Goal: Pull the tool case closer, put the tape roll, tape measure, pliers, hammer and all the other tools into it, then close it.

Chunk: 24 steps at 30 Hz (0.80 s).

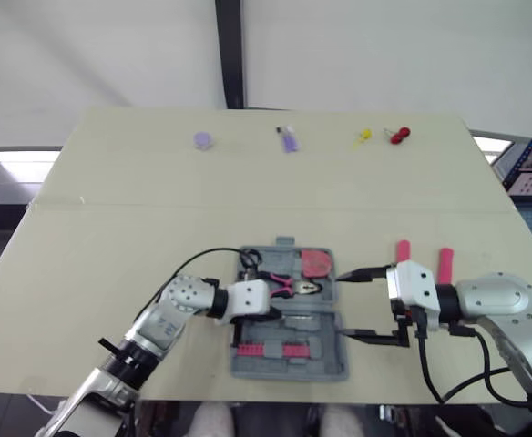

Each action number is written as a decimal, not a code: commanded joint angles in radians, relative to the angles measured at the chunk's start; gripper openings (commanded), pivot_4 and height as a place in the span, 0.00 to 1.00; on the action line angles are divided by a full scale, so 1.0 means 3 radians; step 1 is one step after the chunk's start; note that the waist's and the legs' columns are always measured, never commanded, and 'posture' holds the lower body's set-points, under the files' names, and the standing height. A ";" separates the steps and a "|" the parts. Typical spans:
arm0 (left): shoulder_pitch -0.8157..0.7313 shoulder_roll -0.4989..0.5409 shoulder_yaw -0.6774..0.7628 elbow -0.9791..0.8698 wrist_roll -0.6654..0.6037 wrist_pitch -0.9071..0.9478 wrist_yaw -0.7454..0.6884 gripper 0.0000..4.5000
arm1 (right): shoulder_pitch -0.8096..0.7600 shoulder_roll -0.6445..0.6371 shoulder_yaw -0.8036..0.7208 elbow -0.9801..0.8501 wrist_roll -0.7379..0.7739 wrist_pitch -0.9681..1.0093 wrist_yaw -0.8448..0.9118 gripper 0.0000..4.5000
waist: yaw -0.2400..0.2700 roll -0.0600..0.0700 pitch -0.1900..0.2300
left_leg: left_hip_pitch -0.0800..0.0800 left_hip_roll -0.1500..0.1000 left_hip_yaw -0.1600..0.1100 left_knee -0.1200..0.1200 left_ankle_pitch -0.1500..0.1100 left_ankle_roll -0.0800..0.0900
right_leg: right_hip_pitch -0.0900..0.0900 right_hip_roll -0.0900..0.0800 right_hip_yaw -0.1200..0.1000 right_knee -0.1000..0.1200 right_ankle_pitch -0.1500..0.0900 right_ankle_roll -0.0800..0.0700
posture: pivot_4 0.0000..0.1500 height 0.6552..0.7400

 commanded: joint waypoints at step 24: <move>0.1369 0.0956 0.3363 -0.0351 -0.1091 0.1220 0.1053 0.98 | 0.0450 0.0541 -0.2127 0.1576 0.0309 0.0091 -0.1422 1.00 | -0.0115 0.0004 0.0011 | 0.0001 0.0001 0.0006 -0.0033 0.0001 -0.0002 | -0.0014 0.0000 0.0002 -0.0008 0.0000 0.0000 | 1.00 1.00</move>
